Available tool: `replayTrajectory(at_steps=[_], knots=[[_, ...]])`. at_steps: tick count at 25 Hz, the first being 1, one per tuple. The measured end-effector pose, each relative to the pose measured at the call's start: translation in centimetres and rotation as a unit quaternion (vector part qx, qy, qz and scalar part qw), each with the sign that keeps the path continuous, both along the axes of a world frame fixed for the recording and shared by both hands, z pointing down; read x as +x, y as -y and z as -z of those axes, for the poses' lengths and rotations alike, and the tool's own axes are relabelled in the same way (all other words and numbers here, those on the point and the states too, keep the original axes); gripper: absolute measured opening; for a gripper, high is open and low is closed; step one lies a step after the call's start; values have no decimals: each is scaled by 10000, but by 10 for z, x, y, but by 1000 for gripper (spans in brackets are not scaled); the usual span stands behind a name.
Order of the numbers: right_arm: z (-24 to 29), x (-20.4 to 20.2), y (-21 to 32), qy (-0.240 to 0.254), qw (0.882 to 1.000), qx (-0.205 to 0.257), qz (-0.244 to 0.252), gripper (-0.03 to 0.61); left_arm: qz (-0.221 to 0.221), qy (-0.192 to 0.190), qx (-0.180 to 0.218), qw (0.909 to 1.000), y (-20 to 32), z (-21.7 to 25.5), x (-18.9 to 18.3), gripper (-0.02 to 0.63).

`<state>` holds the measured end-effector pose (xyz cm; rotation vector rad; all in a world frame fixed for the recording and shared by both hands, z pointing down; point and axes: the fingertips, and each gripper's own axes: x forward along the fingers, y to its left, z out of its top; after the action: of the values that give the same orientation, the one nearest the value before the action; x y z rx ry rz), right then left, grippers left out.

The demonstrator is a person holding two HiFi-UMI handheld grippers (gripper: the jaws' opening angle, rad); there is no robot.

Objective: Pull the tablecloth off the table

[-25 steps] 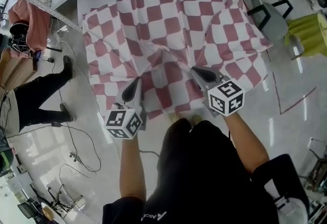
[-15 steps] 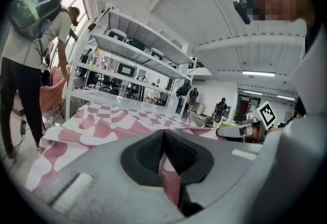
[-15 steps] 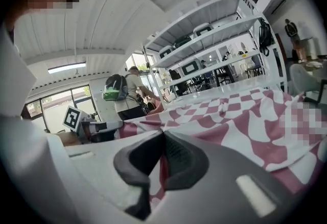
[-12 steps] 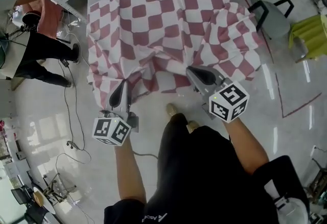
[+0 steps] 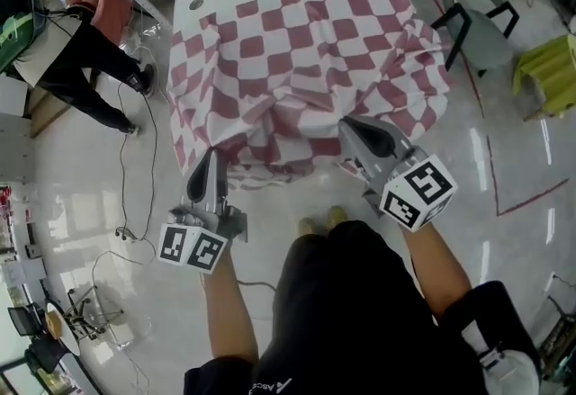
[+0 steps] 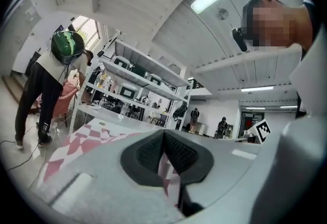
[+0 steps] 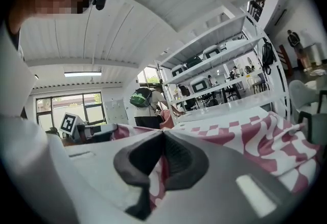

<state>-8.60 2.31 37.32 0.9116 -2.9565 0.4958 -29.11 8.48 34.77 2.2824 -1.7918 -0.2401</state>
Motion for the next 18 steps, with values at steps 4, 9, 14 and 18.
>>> replayTrajectory(at_steps=[4, 9, 14, 18], knots=[[33, 1, 7, 149, 9997, 184, -80, 5, 15, 16, 261, 9997, 5, 32, 0, 9], [74, -10, -1, 115, 9984, 511, -230, 5, -187, -78, 731, 9971, -1, 77, -2, 9], [71, 2, -115, 231, 9949, 713, -678, 5, -658, -95, 1143, 9912, -109, 79, 15, 9], [92, 9, -196, 207, 9906, 948, -963, 5, -967, -269, 1414, 9848, -179, 99, 16, 9]])
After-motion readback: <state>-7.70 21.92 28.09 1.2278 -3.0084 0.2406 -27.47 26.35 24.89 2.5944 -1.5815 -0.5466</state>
